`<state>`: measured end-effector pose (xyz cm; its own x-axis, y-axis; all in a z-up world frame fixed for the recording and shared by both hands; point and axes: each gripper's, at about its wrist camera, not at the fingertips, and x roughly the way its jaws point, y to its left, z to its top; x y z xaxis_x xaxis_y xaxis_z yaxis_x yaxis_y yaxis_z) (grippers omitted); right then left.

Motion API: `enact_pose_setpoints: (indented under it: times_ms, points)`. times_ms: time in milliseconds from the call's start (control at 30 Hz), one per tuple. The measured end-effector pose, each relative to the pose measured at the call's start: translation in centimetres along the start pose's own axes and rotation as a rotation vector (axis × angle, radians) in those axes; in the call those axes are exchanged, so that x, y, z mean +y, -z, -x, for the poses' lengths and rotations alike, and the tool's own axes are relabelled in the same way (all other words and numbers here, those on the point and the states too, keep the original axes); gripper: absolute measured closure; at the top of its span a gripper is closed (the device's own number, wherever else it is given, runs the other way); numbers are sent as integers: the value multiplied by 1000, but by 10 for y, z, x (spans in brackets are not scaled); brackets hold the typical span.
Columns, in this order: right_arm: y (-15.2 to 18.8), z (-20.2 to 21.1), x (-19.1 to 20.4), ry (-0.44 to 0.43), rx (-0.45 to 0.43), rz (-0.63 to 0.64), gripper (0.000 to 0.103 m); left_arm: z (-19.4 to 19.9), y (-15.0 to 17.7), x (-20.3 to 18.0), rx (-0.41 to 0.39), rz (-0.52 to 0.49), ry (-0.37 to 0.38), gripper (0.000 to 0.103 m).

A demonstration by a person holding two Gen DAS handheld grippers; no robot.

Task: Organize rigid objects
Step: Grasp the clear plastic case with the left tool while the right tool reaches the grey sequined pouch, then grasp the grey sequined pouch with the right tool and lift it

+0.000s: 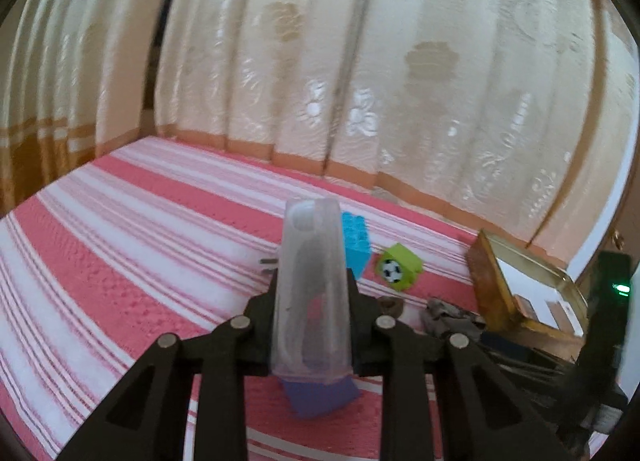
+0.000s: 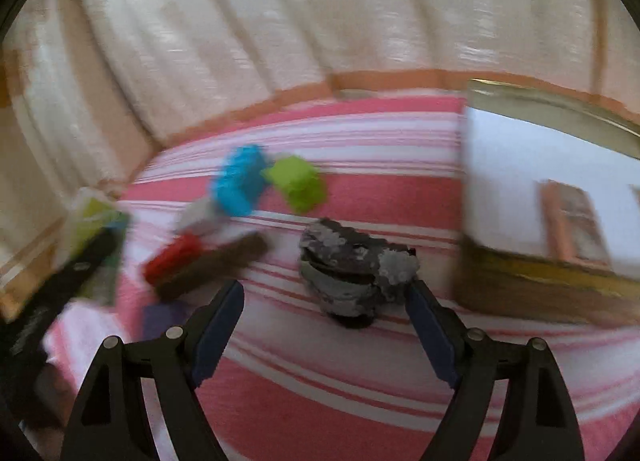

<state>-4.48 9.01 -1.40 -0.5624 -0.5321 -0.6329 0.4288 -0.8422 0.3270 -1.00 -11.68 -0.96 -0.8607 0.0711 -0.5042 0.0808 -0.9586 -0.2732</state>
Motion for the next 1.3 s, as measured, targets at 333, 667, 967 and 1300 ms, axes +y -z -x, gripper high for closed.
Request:
enact_pose_setpoints:
  times_ms: [333,667,967,1300]
  points:
    - [-7,14,8,58,-74,103,18,2,2,-2,-5,-10,-18,79]
    - [-23,-28,27,163,52,280,19,0,1,0,6,2,-23,79]
    - [-23,-38,34,179,101,318,27,0,2,0,5,1,-35,79]
    - [-14,-31,25,133,132,249,58,-3,2,2,15,1,-34,79]
